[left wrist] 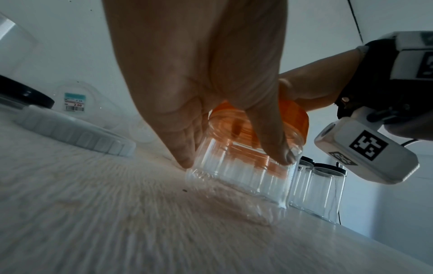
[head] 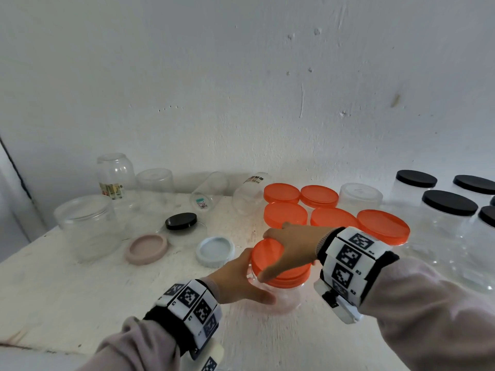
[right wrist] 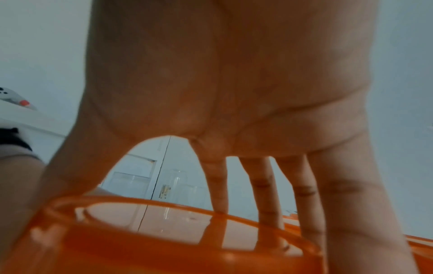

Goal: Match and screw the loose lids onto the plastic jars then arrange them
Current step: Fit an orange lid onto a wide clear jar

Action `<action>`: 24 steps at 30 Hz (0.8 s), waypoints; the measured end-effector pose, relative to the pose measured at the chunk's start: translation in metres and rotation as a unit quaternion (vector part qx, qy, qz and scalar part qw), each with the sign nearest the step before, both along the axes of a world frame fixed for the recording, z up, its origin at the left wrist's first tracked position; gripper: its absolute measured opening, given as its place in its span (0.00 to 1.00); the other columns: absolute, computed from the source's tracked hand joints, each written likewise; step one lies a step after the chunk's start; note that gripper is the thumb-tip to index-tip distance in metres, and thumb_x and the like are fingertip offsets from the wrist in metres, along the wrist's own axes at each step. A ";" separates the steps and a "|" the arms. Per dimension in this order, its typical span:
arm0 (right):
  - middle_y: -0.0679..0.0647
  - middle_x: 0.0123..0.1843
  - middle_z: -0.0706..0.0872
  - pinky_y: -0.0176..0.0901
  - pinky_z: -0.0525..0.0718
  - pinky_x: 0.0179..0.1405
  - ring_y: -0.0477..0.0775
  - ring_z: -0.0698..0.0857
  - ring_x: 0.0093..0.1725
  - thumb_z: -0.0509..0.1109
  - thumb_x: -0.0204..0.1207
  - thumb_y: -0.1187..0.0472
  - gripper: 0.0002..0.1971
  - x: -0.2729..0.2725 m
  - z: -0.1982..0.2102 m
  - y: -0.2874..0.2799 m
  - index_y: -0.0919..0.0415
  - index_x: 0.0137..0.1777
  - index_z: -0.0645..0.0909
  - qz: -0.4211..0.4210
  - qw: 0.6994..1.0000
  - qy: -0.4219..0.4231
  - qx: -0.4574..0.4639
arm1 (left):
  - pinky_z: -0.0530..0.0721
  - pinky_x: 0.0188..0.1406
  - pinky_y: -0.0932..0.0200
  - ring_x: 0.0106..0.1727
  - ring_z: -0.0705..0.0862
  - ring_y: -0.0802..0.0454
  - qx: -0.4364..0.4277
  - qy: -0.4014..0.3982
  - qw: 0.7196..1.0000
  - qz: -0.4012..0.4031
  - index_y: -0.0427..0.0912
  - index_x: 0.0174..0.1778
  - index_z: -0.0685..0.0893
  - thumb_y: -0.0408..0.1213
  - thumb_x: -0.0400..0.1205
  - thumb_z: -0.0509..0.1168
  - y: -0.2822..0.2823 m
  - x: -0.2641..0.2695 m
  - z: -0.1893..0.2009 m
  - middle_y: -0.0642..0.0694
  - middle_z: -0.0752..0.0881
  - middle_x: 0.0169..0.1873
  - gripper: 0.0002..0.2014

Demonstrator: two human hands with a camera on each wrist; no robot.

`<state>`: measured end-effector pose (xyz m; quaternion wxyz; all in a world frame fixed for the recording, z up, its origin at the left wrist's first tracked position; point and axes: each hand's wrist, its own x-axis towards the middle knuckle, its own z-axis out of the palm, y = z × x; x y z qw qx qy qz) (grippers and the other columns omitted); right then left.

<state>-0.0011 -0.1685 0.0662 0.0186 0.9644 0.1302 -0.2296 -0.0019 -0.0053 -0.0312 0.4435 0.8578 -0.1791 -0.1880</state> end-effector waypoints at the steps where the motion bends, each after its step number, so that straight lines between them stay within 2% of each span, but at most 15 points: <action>1: 0.49 0.81 0.59 0.58 0.78 0.61 0.56 0.76 0.62 0.66 0.51 0.18 0.58 0.000 0.000 0.000 0.37 0.81 0.49 -0.003 1.000 0.001 -0.005 | 0.72 0.74 0.49 0.72 0.74 0.54 0.000 -0.001 1.000 0.000 0.50 0.79 0.59 0.44 0.65 0.82 0.000 0.000 0.000 0.54 0.77 0.69 0.50; 3: 0.48 0.84 0.53 0.64 0.72 0.68 0.61 0.67 0.76 0.68 0.51 0.19 0.58 0.001 0.000 0.000 0.33 0.80 0.46 0.002 1.000 0.017 -0.013 | 0.72 0.74 0.50 0.72 0.74 0.54 0.001 0.000 1.000 0.000 0.51 0.79 0.59 0.45 0.65 0.82 0.000 0.000 0.000 0.54 0.76 0.70 0.50; 4: 0.47 0.84 0.52 0.65 0.70 0.69 0.62 0.63 0.79 0.71 0.53 0.23 0.57 0.001 0.002 -0.001 0.31 0.80 0.45 0.008 1.000 0.028 -0.012 | 0.73 0.74 0.51 0.72 0.74 0.54 0.002 0.000 1.000 0.001 0.51 0.79 0.58 0.45 0.65 0.82 0.000 0.000 0.000 0.54 0.75 0.70 0.51; 6: 0.46 0.83 0.53 0.63 0.71 0.67 0.62 0.61 0.80 0.76 0.57 0.30 0.54 0.001 0.005 -0.001 0.28 0.79 0.46 0.016 0.999 0.042 -0.007 | 0.73 0.73 0.51 0.71 0.75 0.54 0.004 0.000 1.000 0.004 0.51 0.79 0.58 0.45 0.65 0.82 0.000 0.000 0.000 0.54 0.76 0.70 0.51; 8: 0.46 0.82 0.53 0.62 0.71 0.66 0.62 0.61 0.80 0.77 0.57 0.31 0.53 0.002 0.006 -0.002 0.27 0.78 0.47 0.017 0.999 0.042 -0.008 | 0.73 0.74 0.50 0.71 0.75 0.53 0.001 0.001 1.000 0.005 0.51 0.79 0.58 0.45 0.65 0.82 0.000 0.000 -0.001 0.54 0.76 0.70 0.51; 10: 0.47 0.84 0.51 0.64 0.71 0.68 0.62 0.61 0.80 0.74 0.56 0.26 0.54 0.001 0.005 -0.002 0.29 0.79 0.47 0.012 0.999 0.031 -0.015 | 0.73 0.74 0.49 0.71 0.75 0.53 -0.004 0.001 1.000 0.005 0.50 0.79 0.59 0.44 0.65 0.82 0.000 0.000 -0.001 0.53 0.76 0.70 0.51; 14: 0.51 0.84 0.51 0.59 0.79 0.63 0.61 0.75 0.71 0.64 0.54 0.18 0.57 -0.001 0.000 0.000 0.37 0.82 0.46 -0.007 1.000 0.007 -0.024 | 0.74 0.73 0.47 0.71 0.75 0.53 -0.006 0.001 1.000 0.008 0.50 0.78 0.60 0.44 0.65 0.82 0.000 -0.001 -0.001 0.54 0.77 0.69 0.50; 16: 0.50 0.85 0.49 0.63 0.73 0.68 0.62 0.68 0.77 0.65 0.55 0.19 0.57 -0.001 0.000 0.001 0.36 0.82 0.45 -0.002 1.000 0.010 -0.024 | 0.74 0.73 0.48 0.71 0.75 0.53 -0.003 0.000 1.000 0.009 0.51 0.78 0.60 0.44 0.65 0.82 0.000 -0.001 0.000 0.54 0.77 0.69 0.50; 18: 0.48 0.85 0.48 0.64 0.68 0.71 0.62 0.60 0.81 0.72 0.58 0.25 0.56 -0.001 0.004 0.000 0.32 0.81 0.43 0.013 0.999 0.030 -0.014 | 0.73 0.74 0.49 0.71 0.75 0.53 -0.002 0.000 1.000 0.010 0.51 0.78 0.59 0.44 0.65 0.82 0.000 -0.001 0.000 0.54 0.76 0.69 0.50; 21: 0.47 0.82 0.54 0.62 0.70 0.69 0.61 0.61 0.80 0.77 0.59 0.33 0.53 0.001 0.009 0.000 0.29 0.79 0.47 0.026 0.999 0.043 -0.008 | 0.73 0.74 0.49 0.70 0.75 0.53 0.004 -0.003 1.000 0.007 0.50 0.79 0.59 0.44 0.65 0.82 -0.001 -0.001 0.000 0.53 0.76 0.69 0.50; 24: 0.48 0.83 0.52 0.64 0.71 0.68 0.62 0.62 0.80 0.73 0.59 0.27 0.52 0.003 0.007 0.001 0.31 0.80 0.48 0.021 0.999 0.031 -0.023 | 0.73 0.74 0.48 0.71 0.75 0.52 0.002 -0.002 1.000 0.008 0.50 0.79 0.59 0.44 0.65 0.82 -0.001 -0.001 0.000 0.53 0.76 0.70 0.50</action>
